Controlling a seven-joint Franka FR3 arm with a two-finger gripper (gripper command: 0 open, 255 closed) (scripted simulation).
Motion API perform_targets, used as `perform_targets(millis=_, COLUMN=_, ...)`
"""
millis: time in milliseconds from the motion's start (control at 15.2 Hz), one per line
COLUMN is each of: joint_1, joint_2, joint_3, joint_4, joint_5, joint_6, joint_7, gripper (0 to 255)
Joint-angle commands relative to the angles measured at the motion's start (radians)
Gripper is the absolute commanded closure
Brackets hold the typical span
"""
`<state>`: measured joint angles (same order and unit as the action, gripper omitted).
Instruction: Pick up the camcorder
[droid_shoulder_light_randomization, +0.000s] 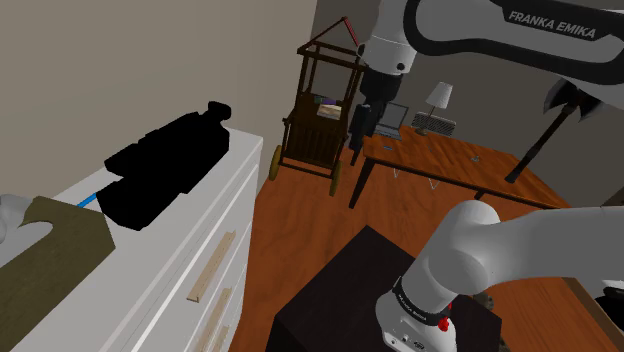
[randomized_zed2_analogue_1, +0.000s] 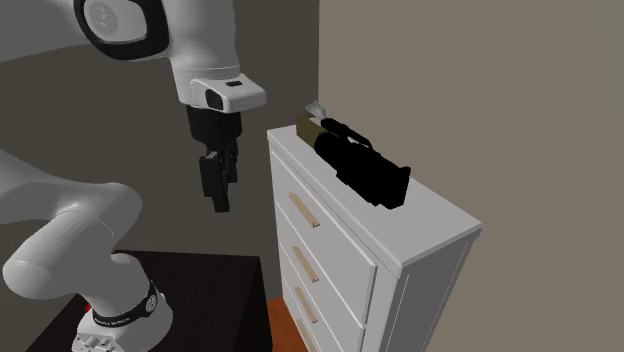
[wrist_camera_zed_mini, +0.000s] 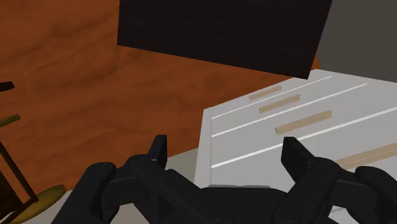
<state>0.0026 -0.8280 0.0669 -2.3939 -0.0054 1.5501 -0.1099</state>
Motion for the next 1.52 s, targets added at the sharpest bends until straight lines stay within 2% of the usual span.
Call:
perform_targets(millis=0, joint_1=0.000, joint_2=0.000, joint_3=0.000, joint_4=0.000, joint_5=0.000, joint_6=0.000, joint_7=0.000, gripper=0)
perform_targets(millis=396, joint_1=-0.033, joint_2=0.094, joint_3=0.175, joint_4=0.081, joint_5=0.118, joint_6=0.018, joint_7=0.328, gripper=0)
perform_targets(millis=792, joint_1=-0.092, joint_2=0.254, joint_3=0.341, joint_4=0.227, joint_5=0.183, joint_6=0.049, joint_7=0.656, gripper=0)
perform_targets(millis=1122, joint_1=-0.155, joint_2=0.432, joint_3=0.476, joint_4=0.394, joint_5=0.174, joint_6=0.071, joint_7=0.939, gripper=0)
perform_targets(millis=1452, joint_1=-0.205, joint_2=0.660, joint_3=0.606, joint_4=0.602, joint_5=0.086, joint_6=0.073, joint_7=1.243, gripper=0)
